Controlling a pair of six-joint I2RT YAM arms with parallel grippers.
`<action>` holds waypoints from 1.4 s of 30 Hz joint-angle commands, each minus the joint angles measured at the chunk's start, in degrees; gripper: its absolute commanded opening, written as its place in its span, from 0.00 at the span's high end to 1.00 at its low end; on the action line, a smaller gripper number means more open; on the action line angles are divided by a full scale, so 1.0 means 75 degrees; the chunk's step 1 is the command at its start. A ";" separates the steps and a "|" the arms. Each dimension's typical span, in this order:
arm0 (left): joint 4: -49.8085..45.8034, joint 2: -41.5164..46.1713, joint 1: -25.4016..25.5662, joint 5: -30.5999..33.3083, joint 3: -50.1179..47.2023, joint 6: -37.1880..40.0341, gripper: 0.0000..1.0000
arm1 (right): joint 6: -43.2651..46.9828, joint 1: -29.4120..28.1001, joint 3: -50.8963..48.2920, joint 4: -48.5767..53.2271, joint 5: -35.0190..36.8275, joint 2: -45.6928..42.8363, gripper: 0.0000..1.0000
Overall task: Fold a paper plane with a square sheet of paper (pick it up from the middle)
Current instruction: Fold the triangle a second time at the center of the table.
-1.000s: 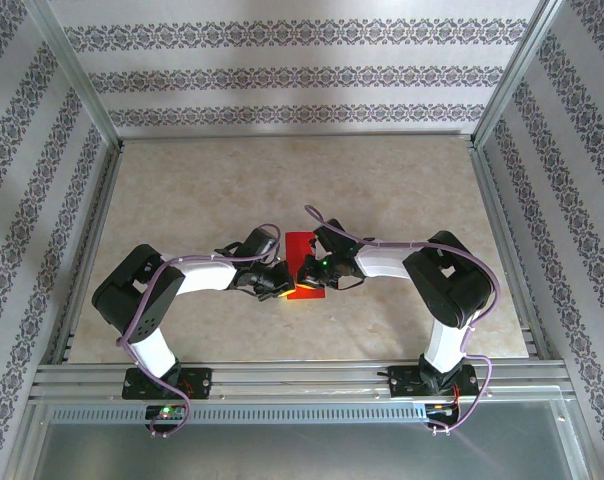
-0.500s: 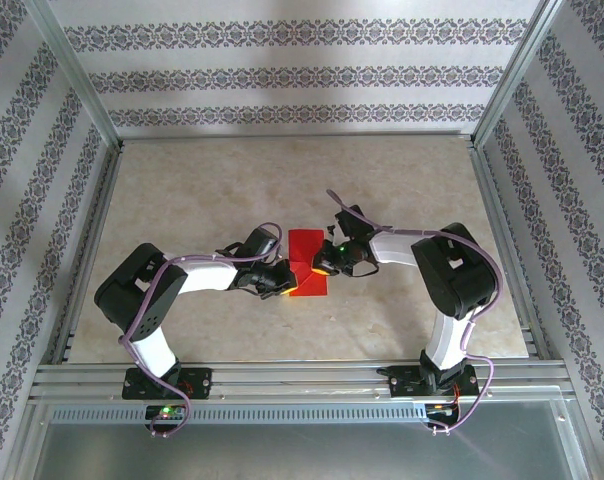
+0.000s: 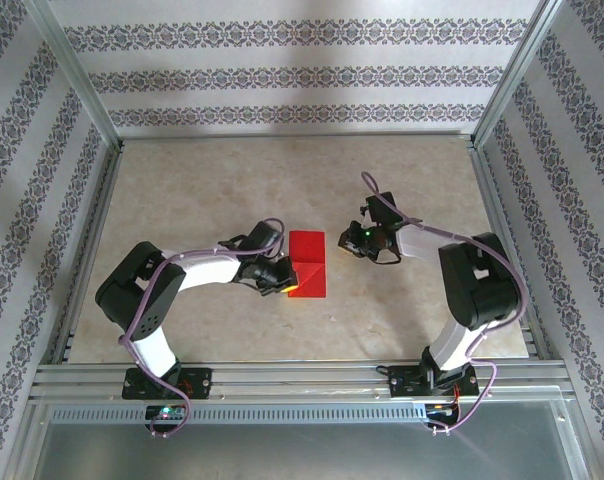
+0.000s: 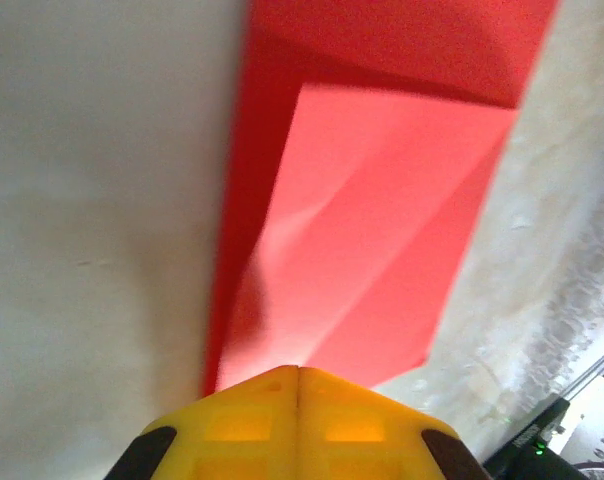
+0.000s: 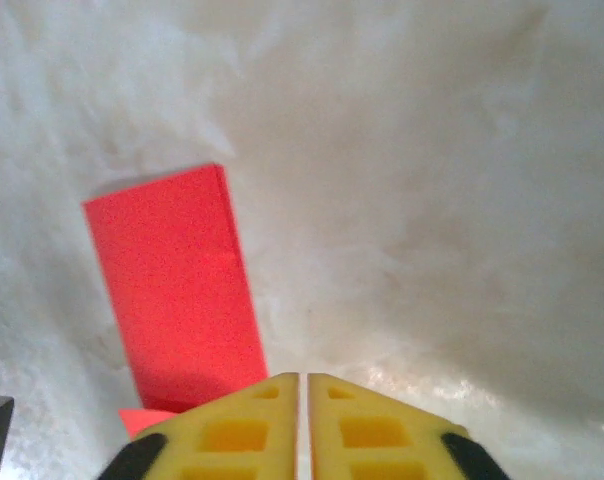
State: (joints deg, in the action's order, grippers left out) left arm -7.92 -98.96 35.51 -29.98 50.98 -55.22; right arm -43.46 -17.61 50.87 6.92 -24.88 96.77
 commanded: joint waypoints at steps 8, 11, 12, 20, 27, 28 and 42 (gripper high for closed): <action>-0.1115 0.0047 -0.0122 0.0952 0.1510 0.0885 0.85 | -0.1018 -0.0162 -0.0937 -0.0460 0.0148 -0.1085 0.49; -0.0911 -0.0189 -0.0124 0.1021 0.1512 0.0921 0.86 | -0.1288 -0.0259 -0.1091 -0.0632 0.0079 -0.1191 0.43; -0.0867 -0.0250 -0.0125 0.1128 0.1468 0.0912 0.87 | -0.1377 -0.0316 -0.1138 -0.0721 0.0036 -0.1207 0.42; -0.0399 -0.0728 -0.0152 0.1609 0.1287 0.0738 0.91 | -0.2076 -0.0968 -0.1264 -0.1175 0.0025 -0.0995 0.40; -0.0307 -0.0964 -0.0164 0.1794 0.1038 0.0411 0.94 | -0.2562 -0.1472 -0.1211 -0.1385 0.0069 -0.0754 0.43; -0.0274 -0.0998 -0.0164 0.1794 0.0978 0.0332 0.94 | -0.2622 -0.1533 -0.1194 -0.1400 0.0078 -0.0723 0.44; 0.0116 -0.1090 -0.0199 0.1695 0.0395 -0.0352 0.95 | -0.2994 -0.1965 -0.0978 -0.1298 0.0482 -0.0160 0.58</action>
State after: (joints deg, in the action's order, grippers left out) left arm -4.21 -105.38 34.74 -19.20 56.18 -56.38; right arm -64.88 -31.77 42.00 -3.22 -22.90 94.63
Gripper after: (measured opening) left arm 0.056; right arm 0.419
